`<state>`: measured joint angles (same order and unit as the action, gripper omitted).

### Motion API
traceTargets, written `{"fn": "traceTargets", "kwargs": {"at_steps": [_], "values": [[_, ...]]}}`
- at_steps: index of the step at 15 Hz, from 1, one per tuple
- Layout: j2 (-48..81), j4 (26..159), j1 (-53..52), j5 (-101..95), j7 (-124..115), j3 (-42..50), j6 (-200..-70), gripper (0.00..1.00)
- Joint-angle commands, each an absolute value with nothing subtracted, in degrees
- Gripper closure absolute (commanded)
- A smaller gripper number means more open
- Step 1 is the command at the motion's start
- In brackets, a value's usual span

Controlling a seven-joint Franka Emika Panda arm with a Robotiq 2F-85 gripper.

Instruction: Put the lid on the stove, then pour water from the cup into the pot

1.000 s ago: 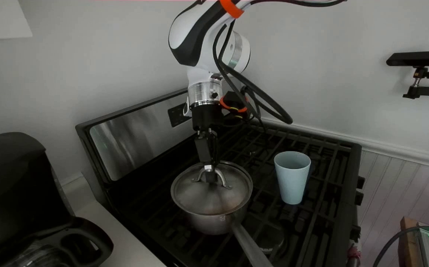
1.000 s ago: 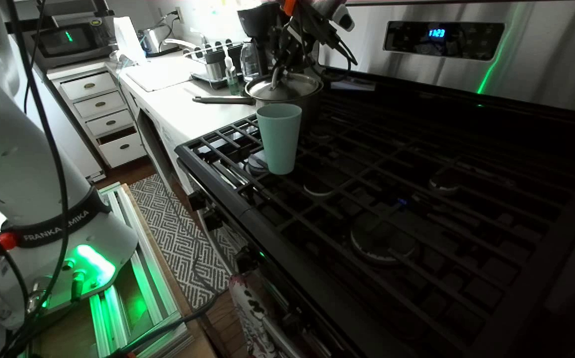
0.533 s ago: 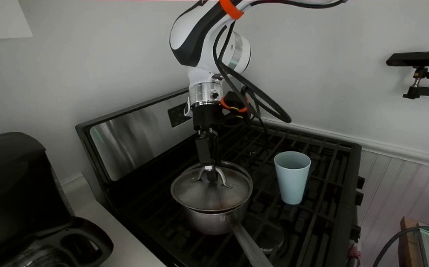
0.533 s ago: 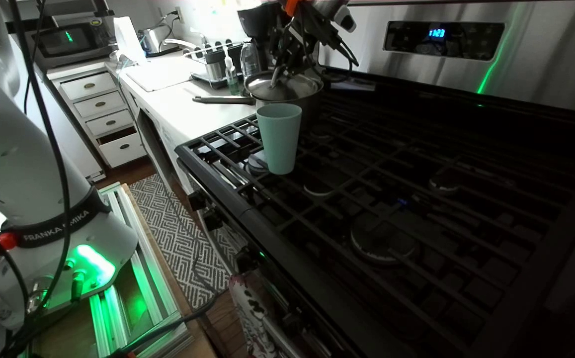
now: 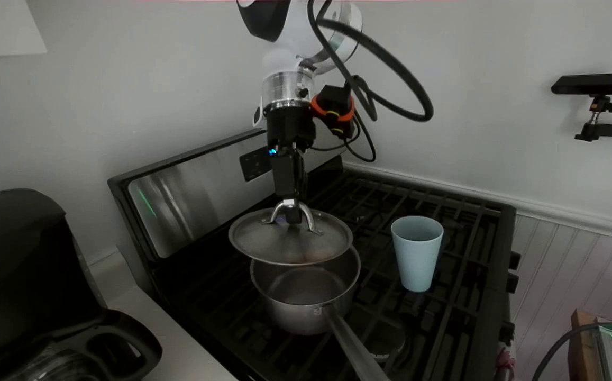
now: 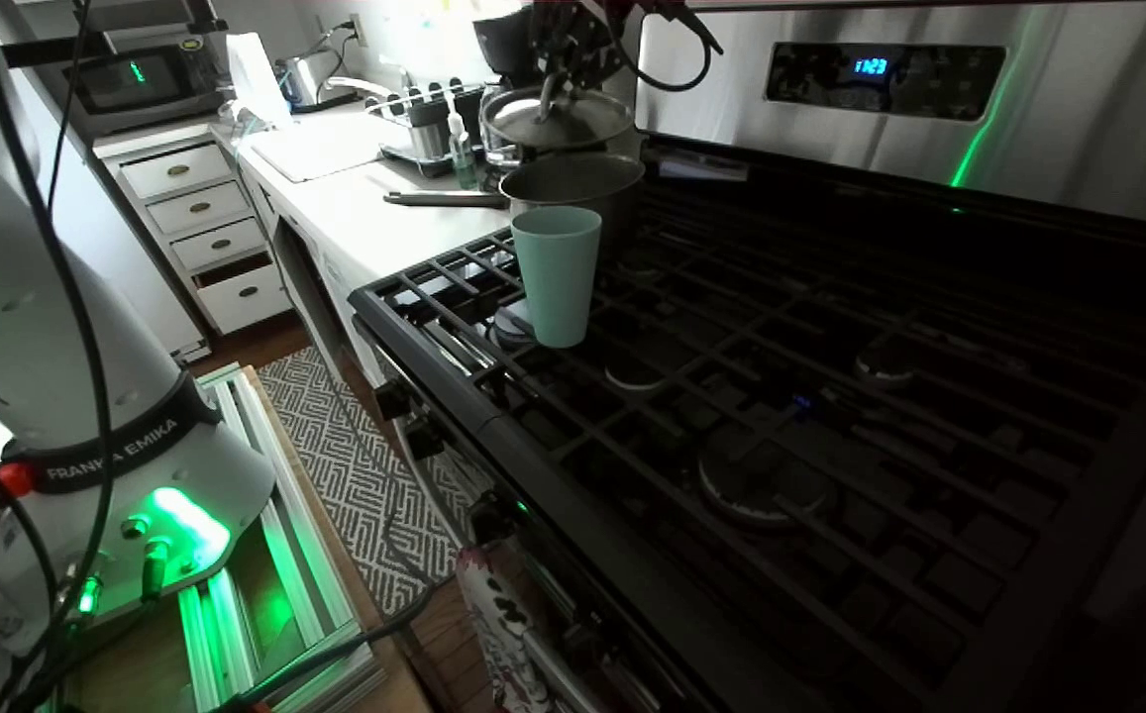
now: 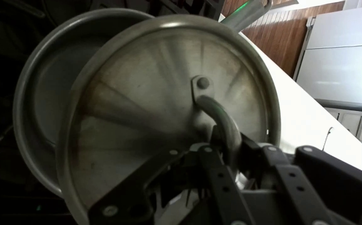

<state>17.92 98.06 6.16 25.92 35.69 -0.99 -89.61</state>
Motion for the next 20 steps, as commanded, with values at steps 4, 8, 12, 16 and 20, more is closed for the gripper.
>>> {"fn": "traceTargets", "kwargs": {"at_steps": [4, 8, 12, 16, 20], "values": [[15.1, 96.7, 6.8, 25.4, 35.6, -0.3, -88.6, 0.91], [15.9, 96.6, 6.6, 25.2, 34.8, -0.3, -89.6, 0.98], [19.8, 90.9, 9.1, 27.5, 27.8, 1.9, -91.8, 0.98], [21.7, 87.2, 13.2, 30.2, 24.8, 3.5, -93.1, 0.98], [23.6, 86.2, 16.6, 30.8, 20.5, 5.5, -96.0, 0.98]]}}
